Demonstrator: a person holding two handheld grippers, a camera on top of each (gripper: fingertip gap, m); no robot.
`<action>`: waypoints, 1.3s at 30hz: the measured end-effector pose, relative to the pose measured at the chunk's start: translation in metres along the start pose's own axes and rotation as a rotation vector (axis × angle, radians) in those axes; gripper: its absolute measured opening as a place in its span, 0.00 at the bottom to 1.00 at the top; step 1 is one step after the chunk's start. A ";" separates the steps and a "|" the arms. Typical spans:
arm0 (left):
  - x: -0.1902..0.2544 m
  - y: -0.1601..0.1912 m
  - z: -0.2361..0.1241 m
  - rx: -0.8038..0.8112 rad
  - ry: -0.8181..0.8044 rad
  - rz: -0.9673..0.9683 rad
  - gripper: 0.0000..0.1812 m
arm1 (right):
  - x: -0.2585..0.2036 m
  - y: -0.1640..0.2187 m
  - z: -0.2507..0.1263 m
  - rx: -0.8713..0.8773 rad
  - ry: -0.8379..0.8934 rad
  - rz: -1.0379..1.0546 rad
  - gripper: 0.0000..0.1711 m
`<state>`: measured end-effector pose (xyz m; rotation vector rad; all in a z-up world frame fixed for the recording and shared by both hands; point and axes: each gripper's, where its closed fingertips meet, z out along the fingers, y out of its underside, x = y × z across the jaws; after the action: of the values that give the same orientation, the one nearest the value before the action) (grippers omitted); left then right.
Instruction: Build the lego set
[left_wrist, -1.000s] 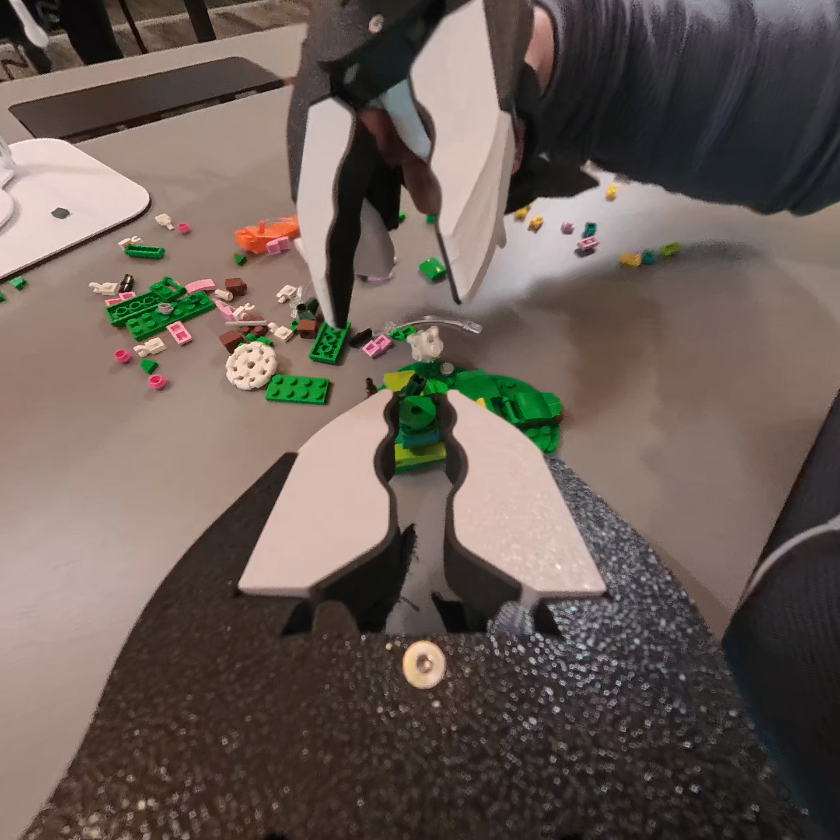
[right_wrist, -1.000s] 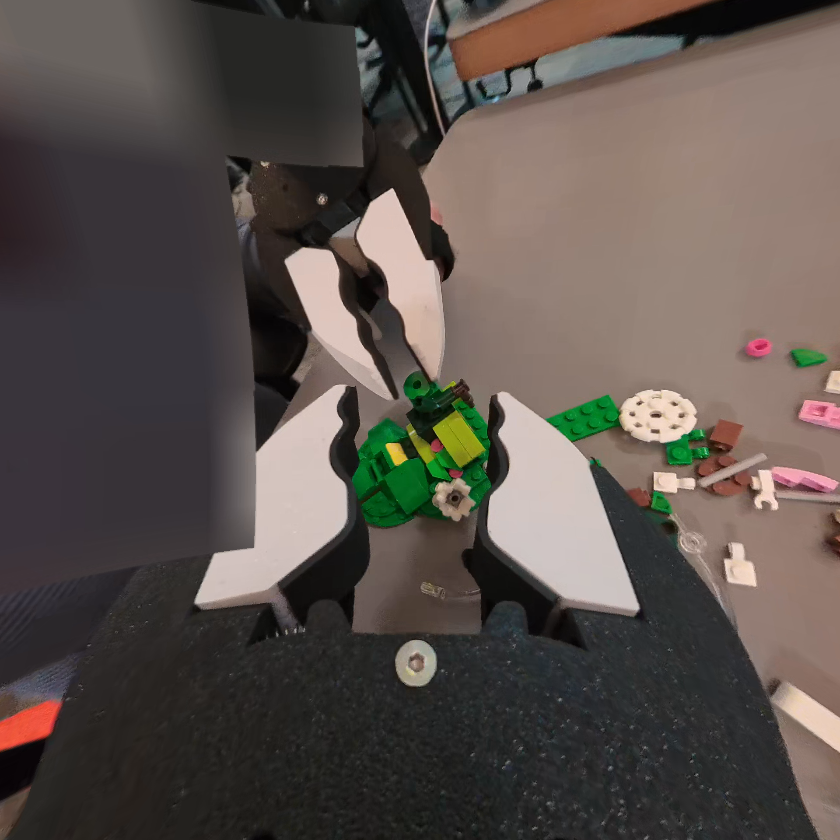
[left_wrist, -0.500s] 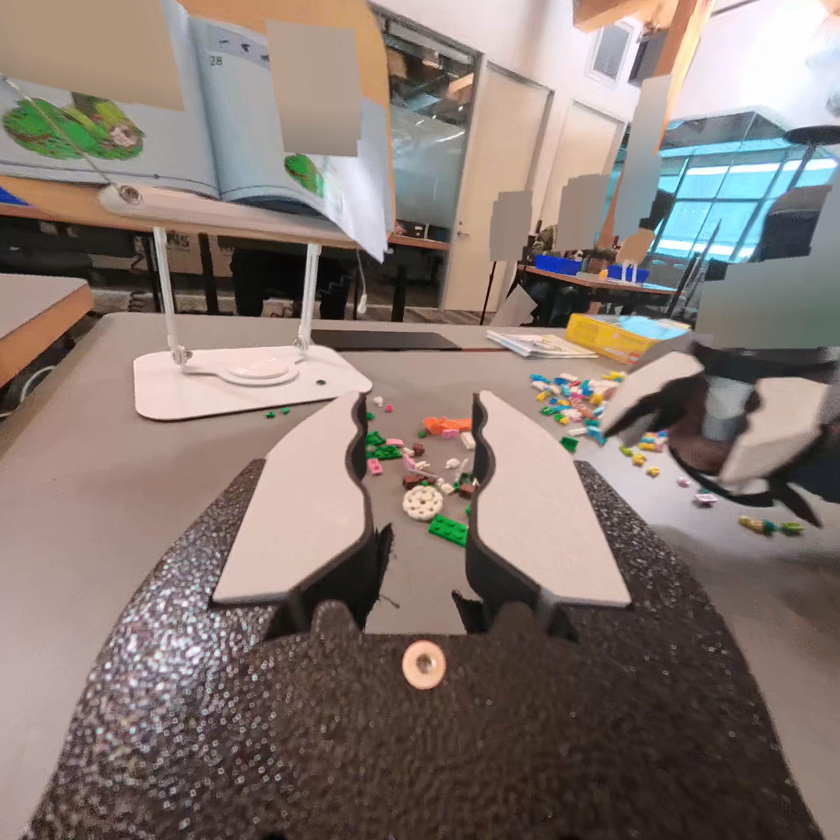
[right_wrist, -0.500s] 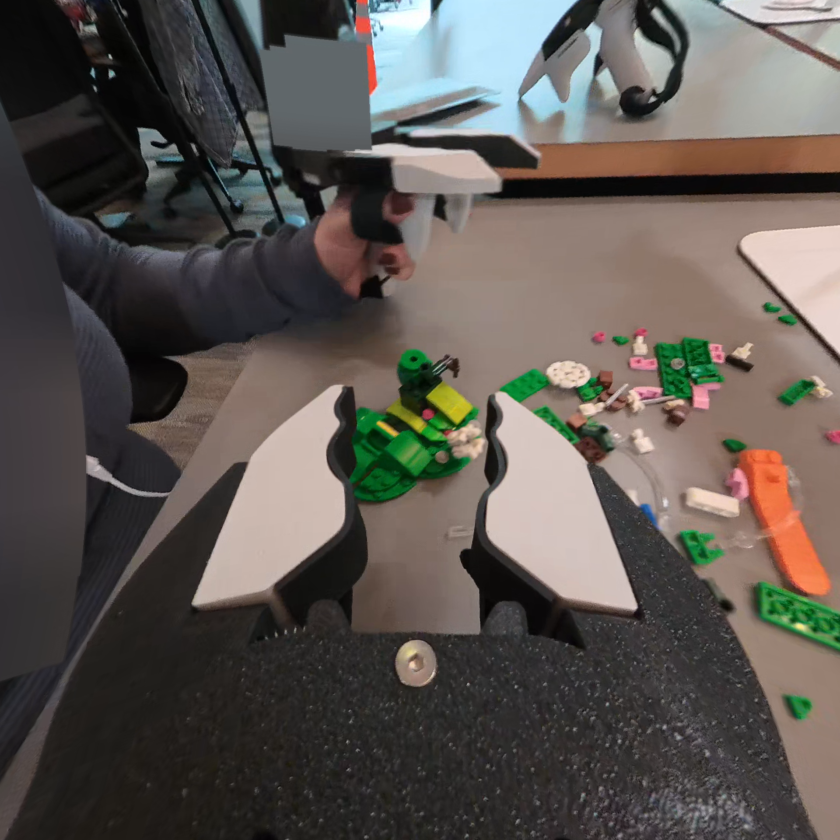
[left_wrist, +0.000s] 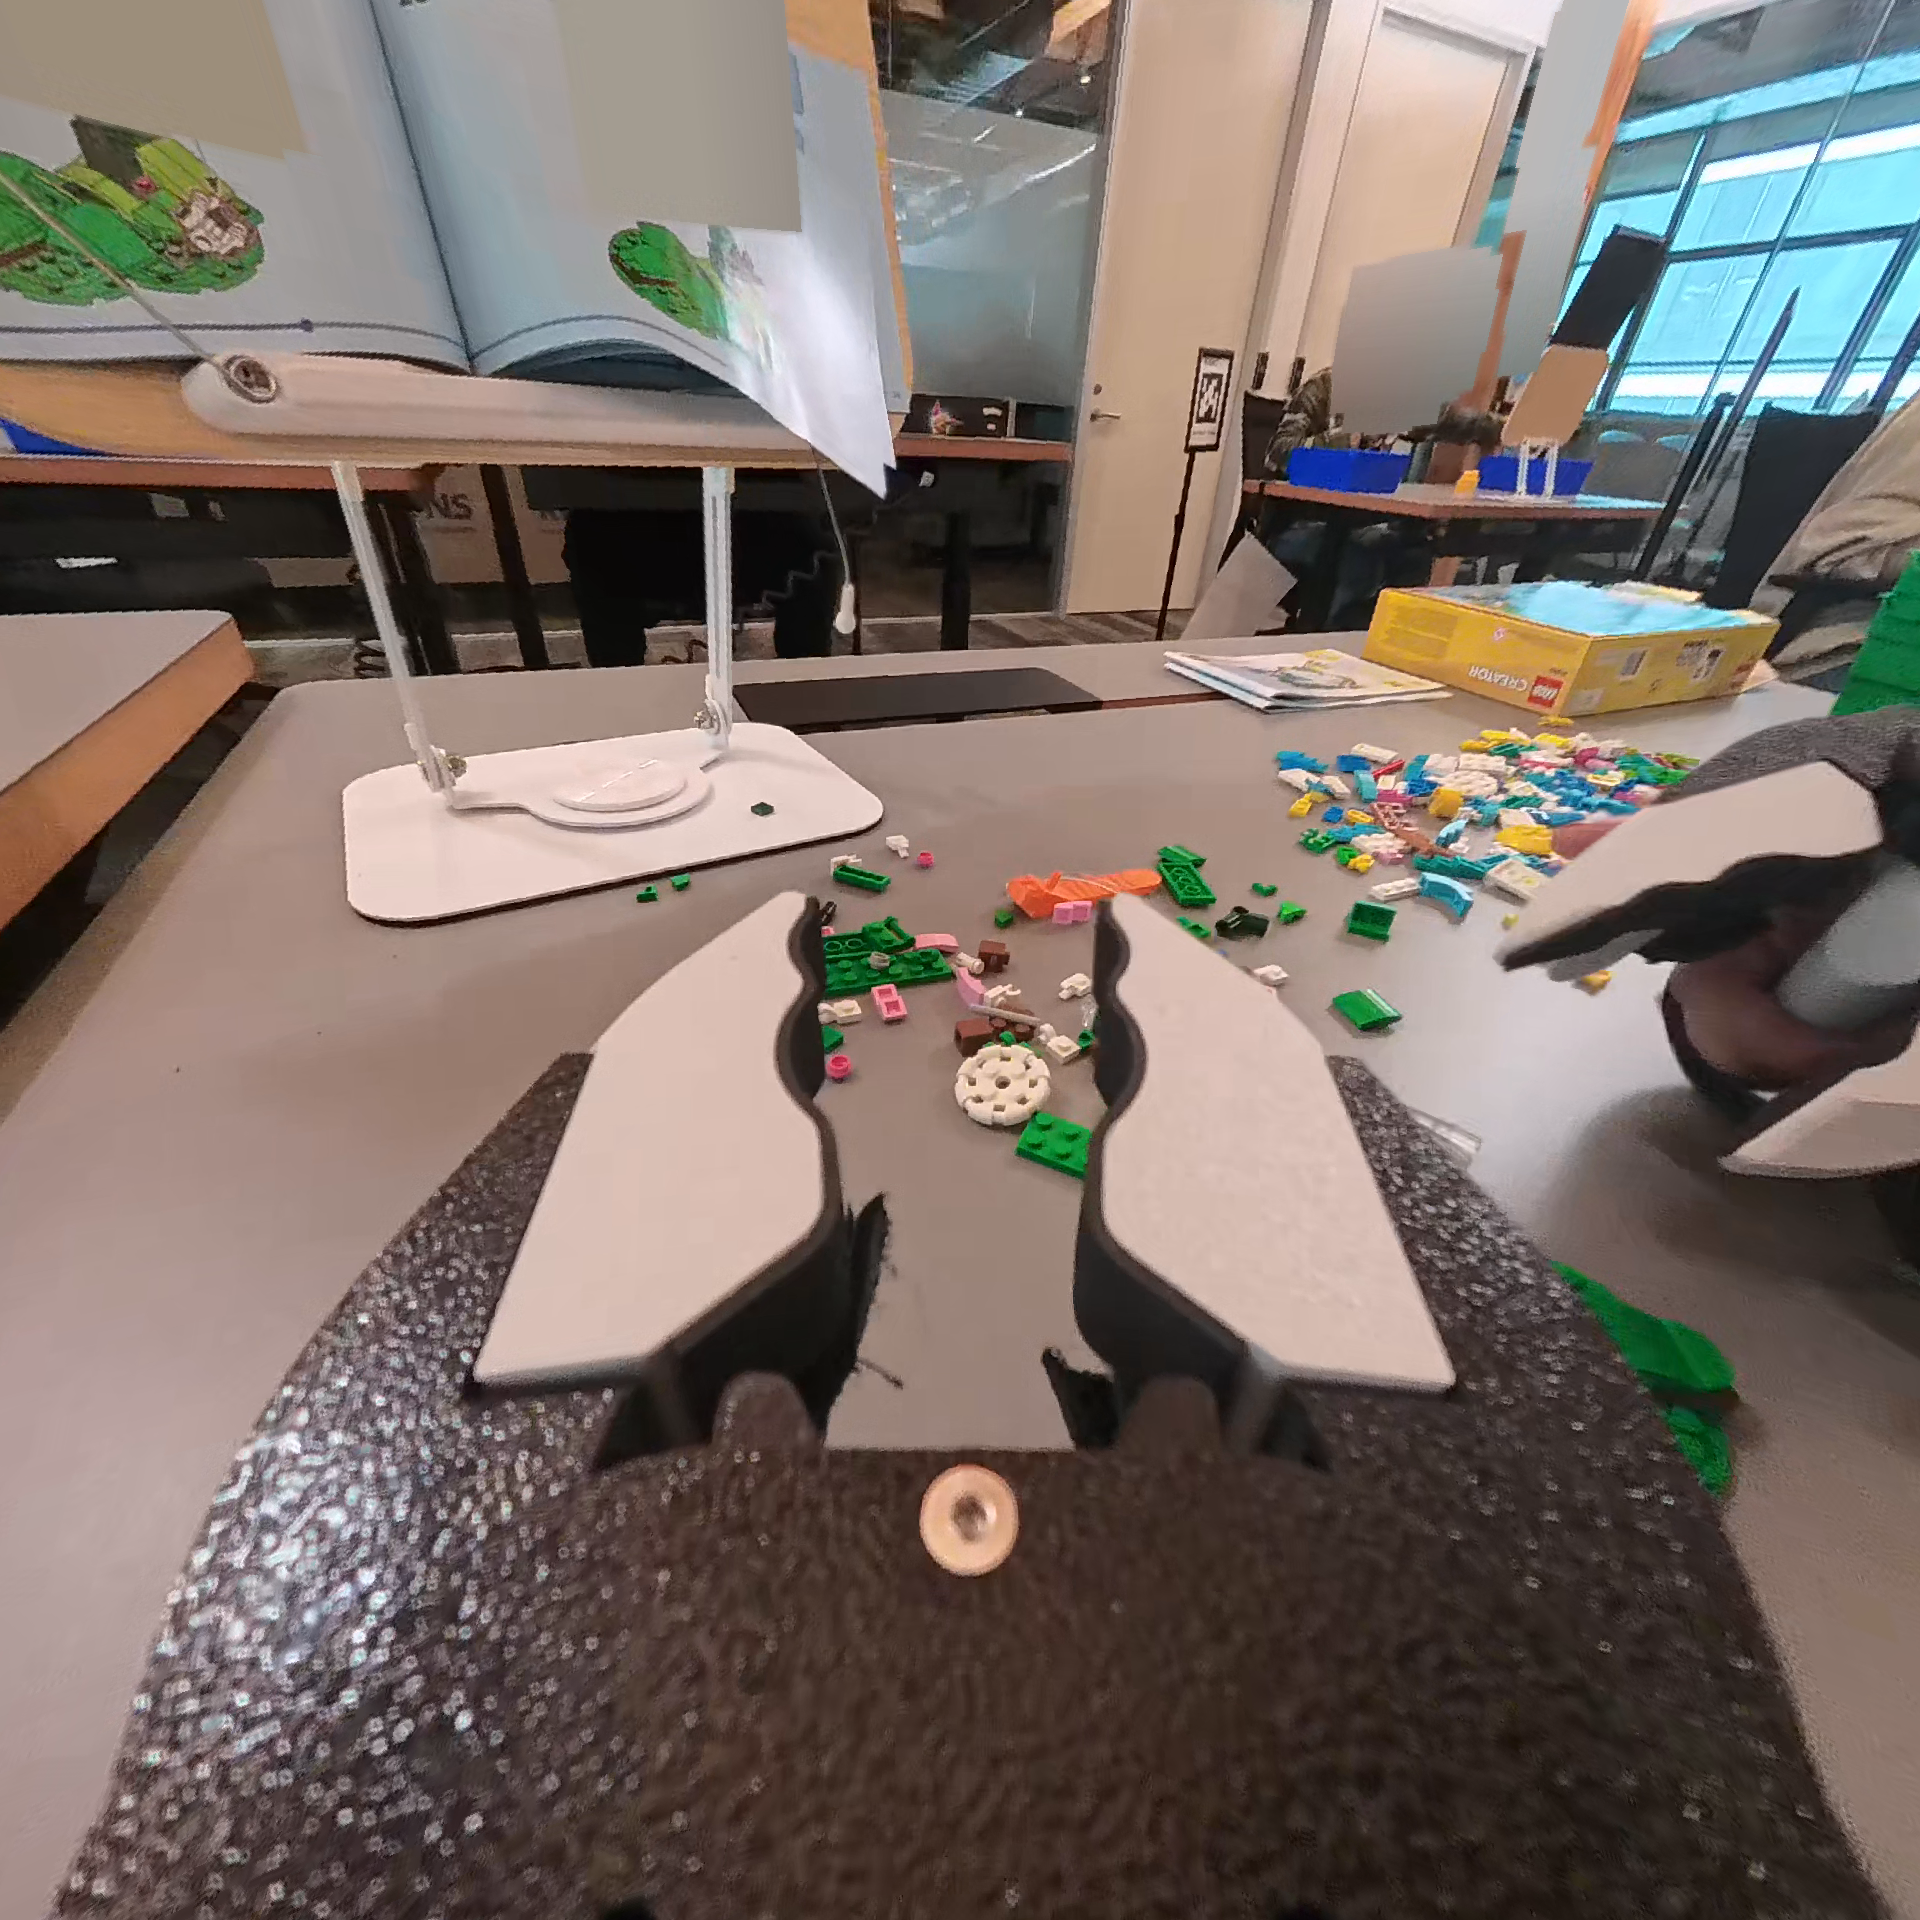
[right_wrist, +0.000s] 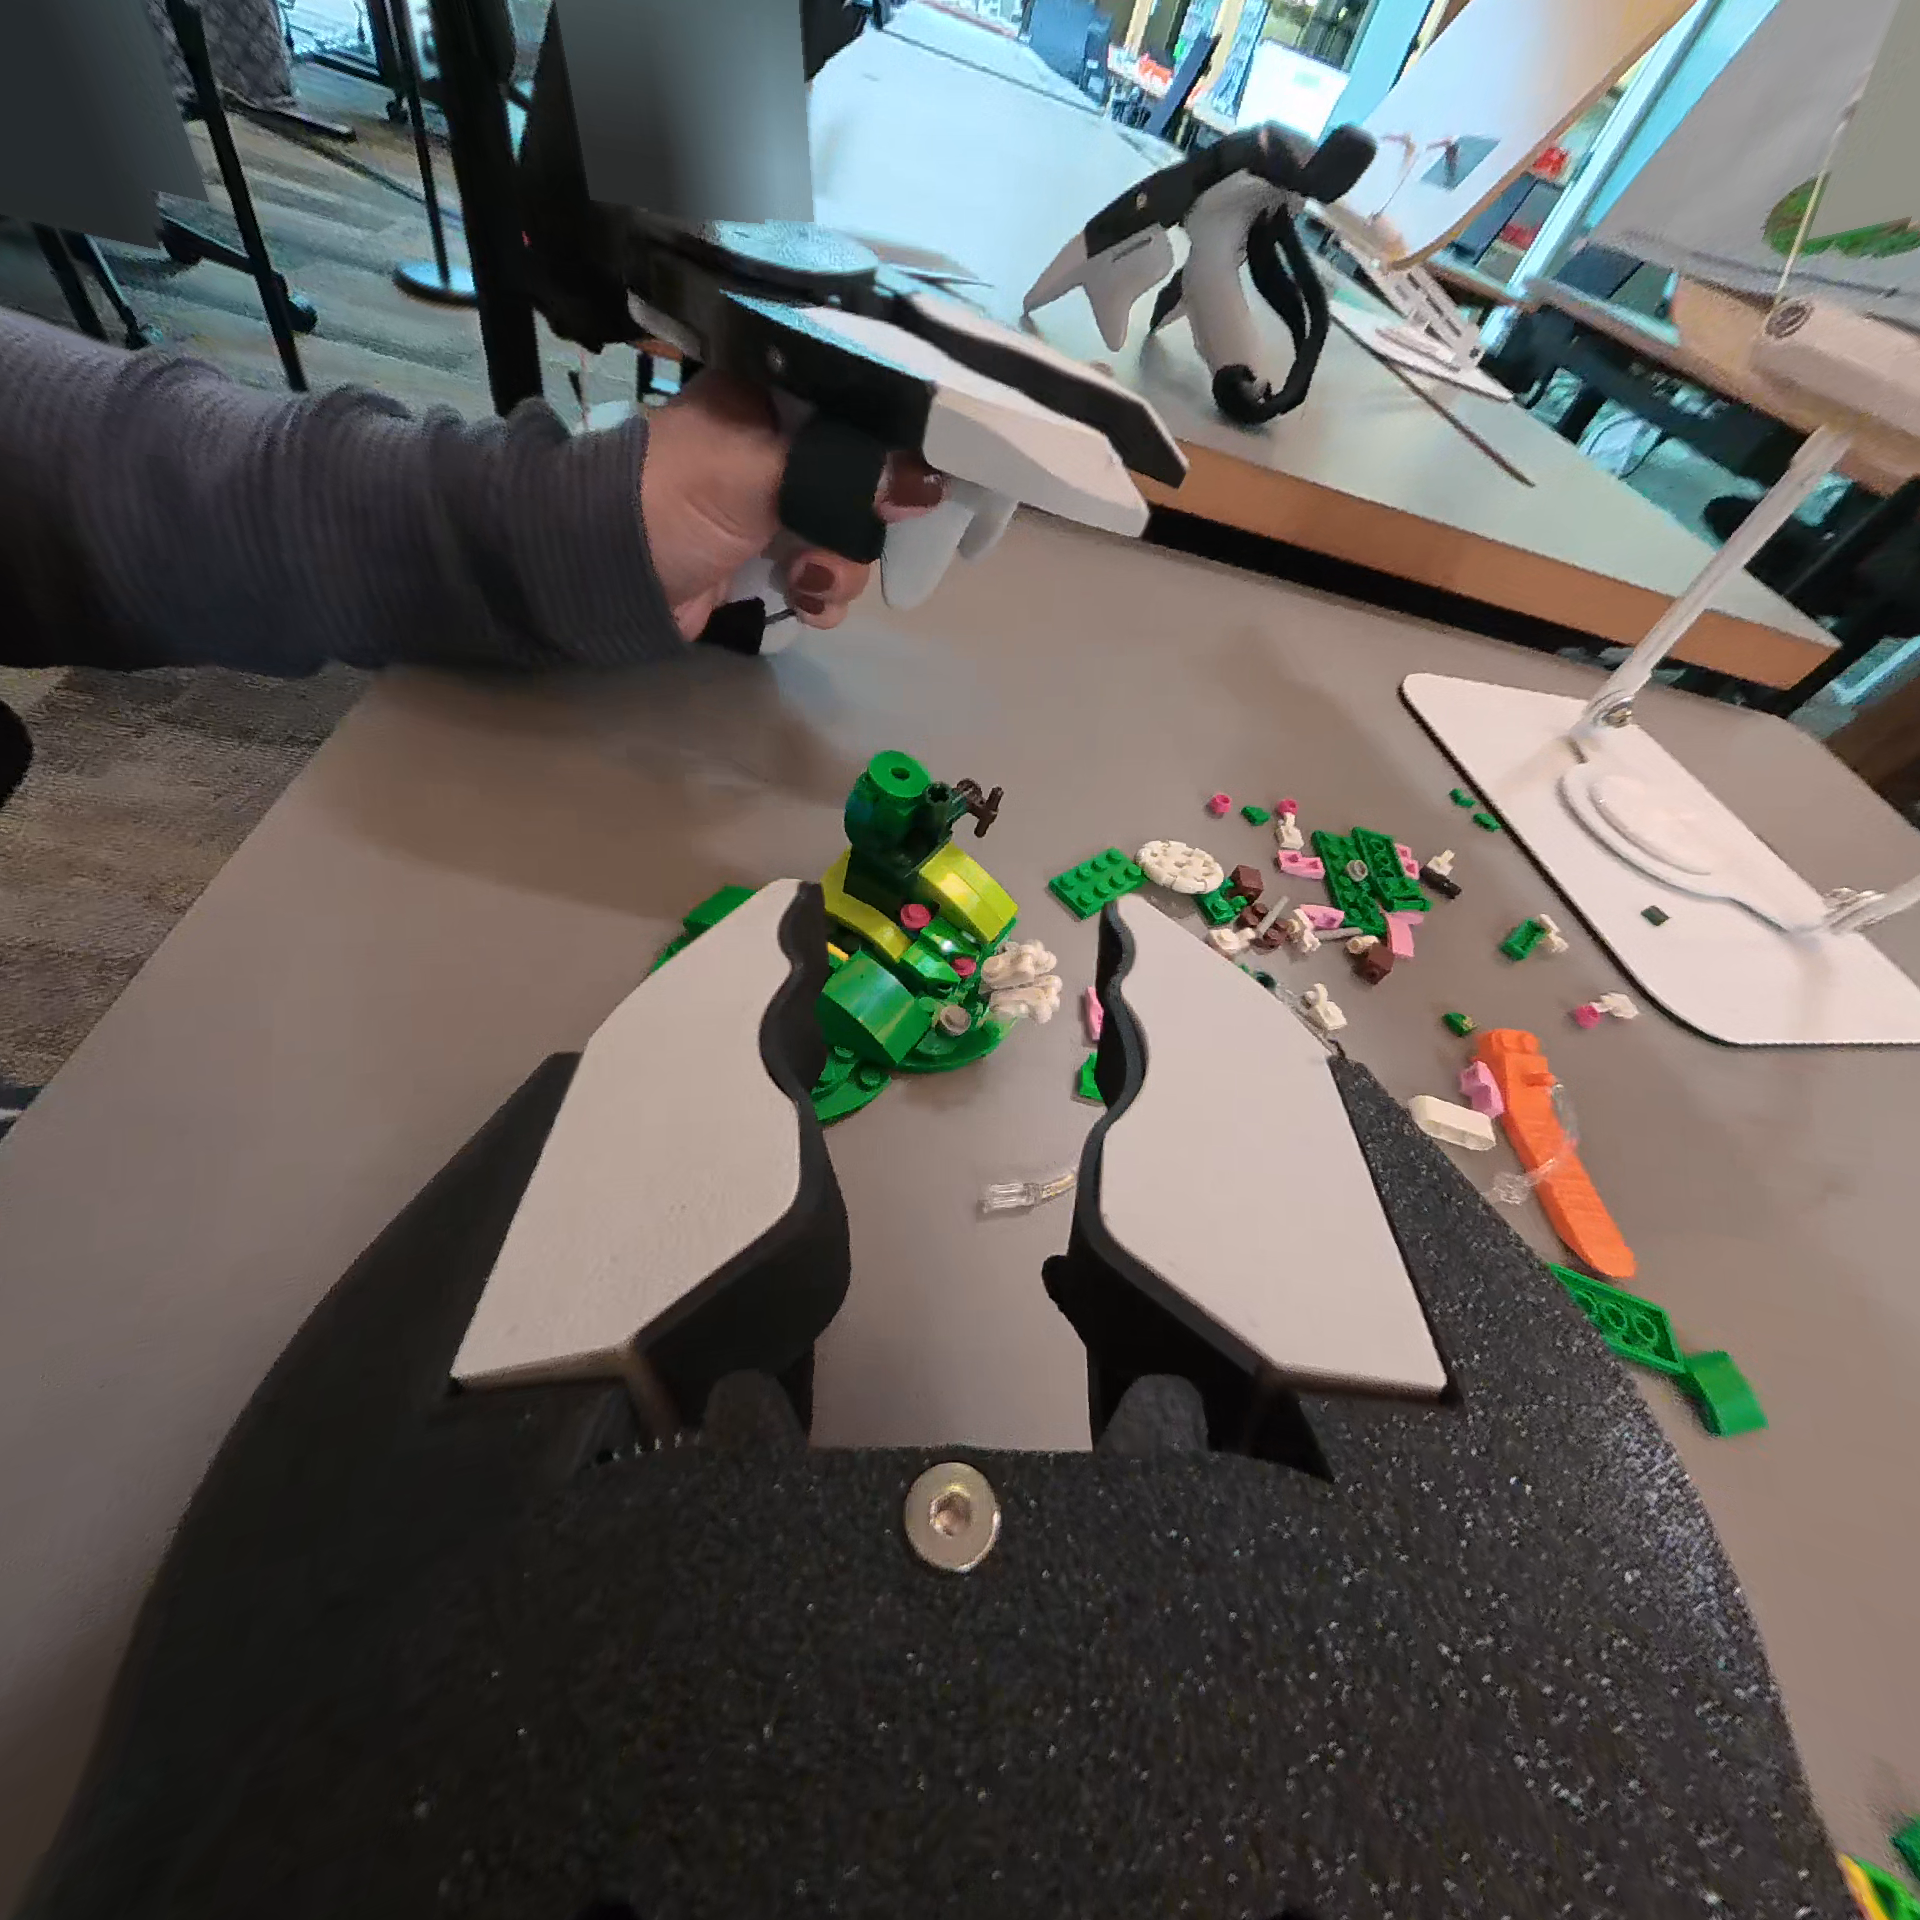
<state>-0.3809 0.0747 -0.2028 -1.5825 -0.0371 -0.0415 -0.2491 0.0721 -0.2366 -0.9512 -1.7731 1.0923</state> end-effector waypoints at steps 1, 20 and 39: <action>0.000 0.000 0.001 0.001 -0.003 0.008 0.27 | 0.000 0.001 0.000 0.005 0.013 -0.018 0.28; -0.017 -0.013 -0.016 0.114 -0.117 -0.047 0.27 | -0.009 0.005 -0.002 0.010 0.048 -0.184 0.23; 0.008 -0.021 -0.053 0.231 -0.071 -0.202 0.27 | -0.008 0.005 -0.003 0.020 0.072 -0.195 0.21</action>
<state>-0.3744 0.0214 -0.1809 -1.3439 -0.2484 -0.1344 -0.2422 0.0673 -0.2420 -0.7778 -1.7521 0.9386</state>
